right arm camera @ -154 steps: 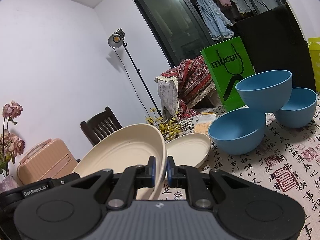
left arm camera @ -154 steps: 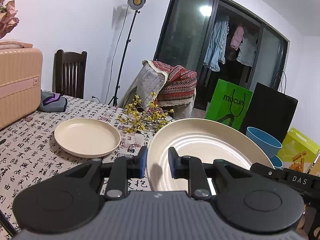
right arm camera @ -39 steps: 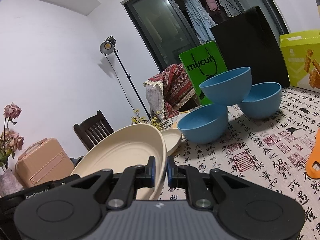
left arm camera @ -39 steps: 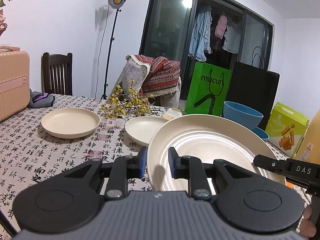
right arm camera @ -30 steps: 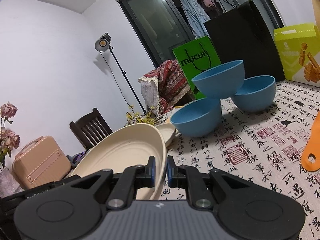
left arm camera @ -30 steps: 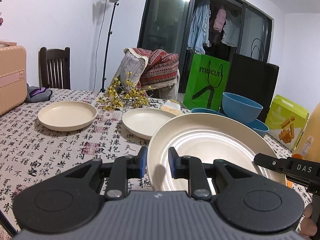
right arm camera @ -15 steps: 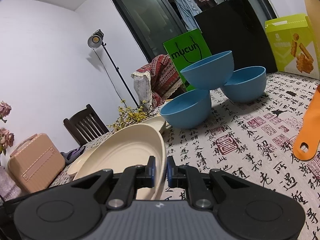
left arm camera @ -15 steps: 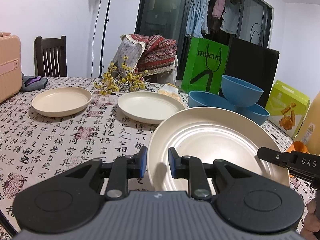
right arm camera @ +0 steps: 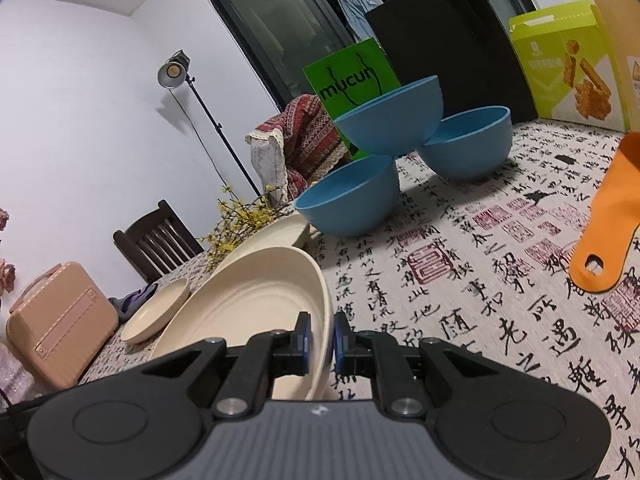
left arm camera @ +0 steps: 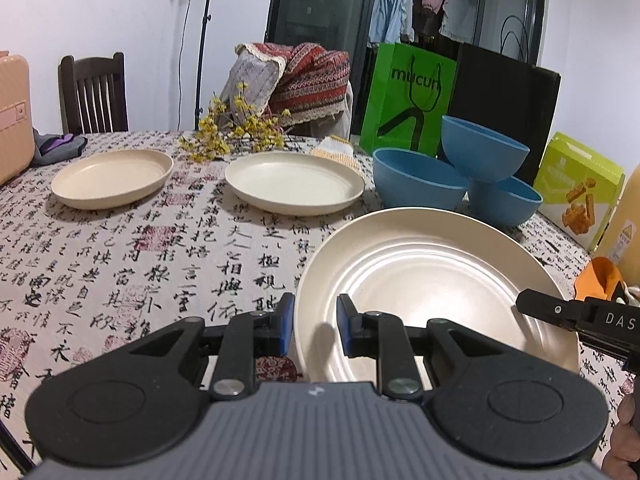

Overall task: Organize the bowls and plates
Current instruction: 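Lower the held cream plates with both grippers onto the tablecloth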

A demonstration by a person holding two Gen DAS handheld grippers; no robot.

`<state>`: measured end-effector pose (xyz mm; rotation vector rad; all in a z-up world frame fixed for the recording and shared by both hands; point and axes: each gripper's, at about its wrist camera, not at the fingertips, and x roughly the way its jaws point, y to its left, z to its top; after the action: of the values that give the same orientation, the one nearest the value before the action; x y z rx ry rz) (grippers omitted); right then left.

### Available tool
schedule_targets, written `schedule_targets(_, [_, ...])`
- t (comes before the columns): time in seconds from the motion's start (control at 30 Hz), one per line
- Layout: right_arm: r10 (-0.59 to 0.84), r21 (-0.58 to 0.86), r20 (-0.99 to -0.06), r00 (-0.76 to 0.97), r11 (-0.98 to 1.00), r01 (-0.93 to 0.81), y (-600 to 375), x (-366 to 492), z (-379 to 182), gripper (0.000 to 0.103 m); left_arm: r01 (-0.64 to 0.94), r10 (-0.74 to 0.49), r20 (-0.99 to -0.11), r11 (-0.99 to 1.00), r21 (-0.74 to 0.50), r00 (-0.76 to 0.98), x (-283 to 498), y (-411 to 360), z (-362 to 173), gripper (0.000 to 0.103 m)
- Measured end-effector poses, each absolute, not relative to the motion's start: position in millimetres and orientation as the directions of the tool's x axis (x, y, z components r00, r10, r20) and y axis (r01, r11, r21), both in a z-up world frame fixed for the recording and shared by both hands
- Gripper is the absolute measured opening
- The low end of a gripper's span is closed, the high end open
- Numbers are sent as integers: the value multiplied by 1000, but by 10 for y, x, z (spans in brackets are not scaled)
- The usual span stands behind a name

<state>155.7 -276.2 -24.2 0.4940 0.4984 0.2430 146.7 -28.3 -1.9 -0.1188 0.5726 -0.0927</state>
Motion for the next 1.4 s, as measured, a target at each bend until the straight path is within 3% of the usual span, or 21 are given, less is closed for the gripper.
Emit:
schedule_targets(0.93, [327,493,-482,813,868,-57,-2845,1692,-468,11,63,-120,-616,992,-114,779,1587,-397,-269,22])
schedule_targets(1.4, [306,493,-507,806,870,-20,-2911,1733,-511,13,70,-127,-614,991,-116,779,1599,-412,-286,23])
